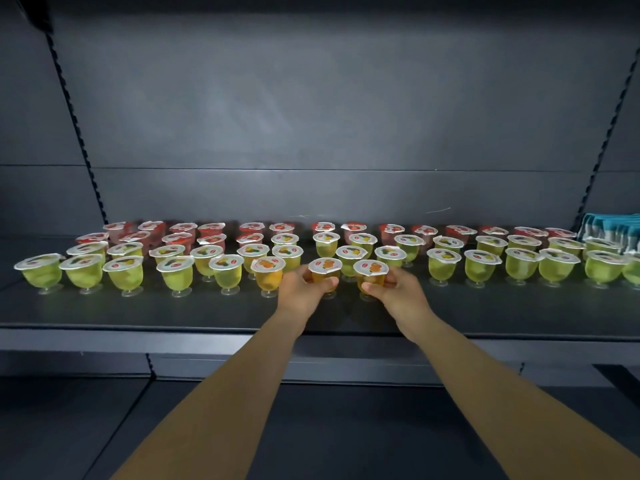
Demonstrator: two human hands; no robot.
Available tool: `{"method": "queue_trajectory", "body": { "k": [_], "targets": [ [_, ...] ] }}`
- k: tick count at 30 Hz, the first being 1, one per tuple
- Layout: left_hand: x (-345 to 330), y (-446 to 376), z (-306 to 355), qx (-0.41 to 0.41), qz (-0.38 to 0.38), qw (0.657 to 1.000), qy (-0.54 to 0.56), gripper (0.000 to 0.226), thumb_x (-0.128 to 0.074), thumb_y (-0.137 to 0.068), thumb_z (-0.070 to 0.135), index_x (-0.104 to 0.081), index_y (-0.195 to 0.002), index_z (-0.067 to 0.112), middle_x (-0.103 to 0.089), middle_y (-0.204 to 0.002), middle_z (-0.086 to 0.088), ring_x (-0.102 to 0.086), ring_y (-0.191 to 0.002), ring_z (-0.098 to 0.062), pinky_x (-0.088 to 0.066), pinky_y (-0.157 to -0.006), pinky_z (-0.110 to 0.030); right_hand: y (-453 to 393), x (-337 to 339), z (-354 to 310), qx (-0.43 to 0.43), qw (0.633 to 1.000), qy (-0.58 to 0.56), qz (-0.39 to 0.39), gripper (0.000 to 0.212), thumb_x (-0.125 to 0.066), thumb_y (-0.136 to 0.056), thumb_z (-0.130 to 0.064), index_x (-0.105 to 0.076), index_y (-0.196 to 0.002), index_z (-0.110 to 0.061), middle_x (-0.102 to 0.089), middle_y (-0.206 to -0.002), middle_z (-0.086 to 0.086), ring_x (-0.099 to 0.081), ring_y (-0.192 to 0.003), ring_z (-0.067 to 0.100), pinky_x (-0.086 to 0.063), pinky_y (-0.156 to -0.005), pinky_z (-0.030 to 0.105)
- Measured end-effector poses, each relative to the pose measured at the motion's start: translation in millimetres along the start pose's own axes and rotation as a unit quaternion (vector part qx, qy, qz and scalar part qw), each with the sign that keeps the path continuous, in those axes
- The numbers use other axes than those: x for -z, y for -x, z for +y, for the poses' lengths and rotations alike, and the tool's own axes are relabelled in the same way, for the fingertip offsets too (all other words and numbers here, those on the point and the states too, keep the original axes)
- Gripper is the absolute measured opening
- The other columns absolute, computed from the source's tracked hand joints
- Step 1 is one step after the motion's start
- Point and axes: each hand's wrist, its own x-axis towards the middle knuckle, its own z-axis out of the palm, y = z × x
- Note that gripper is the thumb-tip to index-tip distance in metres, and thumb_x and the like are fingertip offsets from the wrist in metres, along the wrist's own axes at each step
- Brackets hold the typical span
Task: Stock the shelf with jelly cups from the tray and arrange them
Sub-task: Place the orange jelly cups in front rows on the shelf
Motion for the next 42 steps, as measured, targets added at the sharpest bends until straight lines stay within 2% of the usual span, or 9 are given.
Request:
{"method": "queue_trajectory", "body": {
  "k": [10,14,19,22,26,30,33,36,42],
  "targets": [
    [-1,7,1,-0.016,0.006,0.994,-0.109,0.031,-0.067,-0.086,0.024,-0.062,-0.112,0.009,-0.065,-0.111,-0.006,-0.054,-0.094,-0.016,-0.041,-0.084,-0.026,3,0,-1,0.006,1.000,0.008,0.002,0.032,-0.067,-0.086,-0.007,-0.063,-0.116,-0.014,-0.066,-0.114,-0.001,-0.057,-0.106,0.016,-0.039,-0.090,0.027],
    [5,19,7,0.005,-0.017,0.991,-0.133,0.034,-0.063,-0.088,0.027,-0.063,-0.116,0.008,-0.065,-0.116,-0.008,-0.057,-0.109,-0.024,-0.042,-0.094,-0.032,14,8,-9,-0.004,0.999,0.041,-0.002,0.030,-0.065,-0.088,-0.009,-0.064,-0.118,-0.012,-0.064,-0.121,0.003,-0.055,-0.114,0.020,-0.037,-0.093,0.028],
    [29,51,20,0.005,-0.090,0.976,-0.199,0.030,-0.060,-0.089,0.035,-0.063,-0.092,0.005,-0.058,-0.093,-0.008,-0.053,-0.097,-0.025,-0.040,-0.084,-0.032,49,39,-28,0.005,0.994,0.111,-0.008,0.051,-0.070,-0.085,-0.021,-0.051,-0.132,-0.010,-0.056,-0.128,0.005,-0.051,-0.110,0.018,-0.040,-0.092,0.030],
    [46,83,31,-0.023,-0.141,0.942,-0.303,0.050,-0.059,-0.090,0.037,-0.053,-0.126,0.002,-0.053,-0.124,-0.012,-0.049,-0.116,-0.025,-0.037,-0.095,-0.030,82,55,-46,0.024,0.983,0.177,-0.043,0.056,-0.072,-0.084,-0.025,-0.050,-0.133,-0.010,-0.054,-0.130,0.008,-0.052,-0.115,0.019,-0.041,-0.094,0.030],
    [66,138,40,-0.083,-0.211,0.875,-0.427,0.064,-0.060,-0.089,0.040,-0.040,-0.140,0.008,-0.041,-0.146,-0.007,-0.040,-0.132,-0.024,-0.034,-0.107,-0.034,144,70,-67,0.078,0.949,0.294,-0.082,0.058,-0.072,-0.083,-0.026,-0.049,-0.134,-0.010,-0.052,-0.135,0.007,-0.050,-0.123,0.019,-0.037,-0.093,0.025],
    [80,202,30,-0.121,-0.229,0.816,-0.516,0.064,-0.059,-0.090,0.038,-0.034,-0.145,0.016,-0.031,-0.152,-0.001,-0.031,-0.138,-0.021,-0.029,-0.111,-0.033,213,78,-69,0.107,0.890,0.430,-0.106,0.066,-0.071,-0.083,-0.035,-0.044,-0.138,-0.013,-0.043,-0.142,0.008,-0.043,-0.129,0.022,-0.036,-0.101,0.031],
    [85,251,7,-0.137,-0.238,0.801,-0.531,0.061,-0.058,-0.091,0.034,-0.035,-0.144,0.014,-0.030,-0.151,-0.002,-0.030,-0.138,-0.021,-0.028,-0.110,-0.031,266,81,-48,0.103,0.848,0.506,-0.118,0.070,-0.068,-0.084,-0.040,-0.038,-0.142,-0.014,-0.035,-0.146,0.009,-0.033,-0.135,0.026,-0.030,-0.106,0.034],
    [87,293,-27,-0.140,-0.256,0.788,-0.543,0.058,-0.055,-0.093,0.034,-0.036,-0.143,0.012,-0.034,-0.147,-0.007,-0.034,-0.135,-0.026,-0.032,-0.108,-0.034,307,81,-9,0.077,0.840,0.518,-0.140,0.074,-0.067,-0.085,-0.041,-0.033,-0.145,-0.014,-0.027,-0.152,0.008,-0.022,-0.141,0.025,-0.027,-0.111,0.034],
    [69,335,-143,-0.097,-0.304,0.765,-0.560,0.055,-0.056,-0.091,0.034,-0.040,-0.140,0.015,-0.039,-0.143,-0.007,-0.041,-0.130,-0.027,-0.039,-0.104,-0.041,354,74,108,0.026,0.831,0.527,-0.174,0.072,-0.069,-0.082,-0.038,-0.036,-0.142,-0.017,-0.038,-0.140,0.010,-0.033,-0.131,0.029,-0.037,-0.104,0.039]
  ]
}}
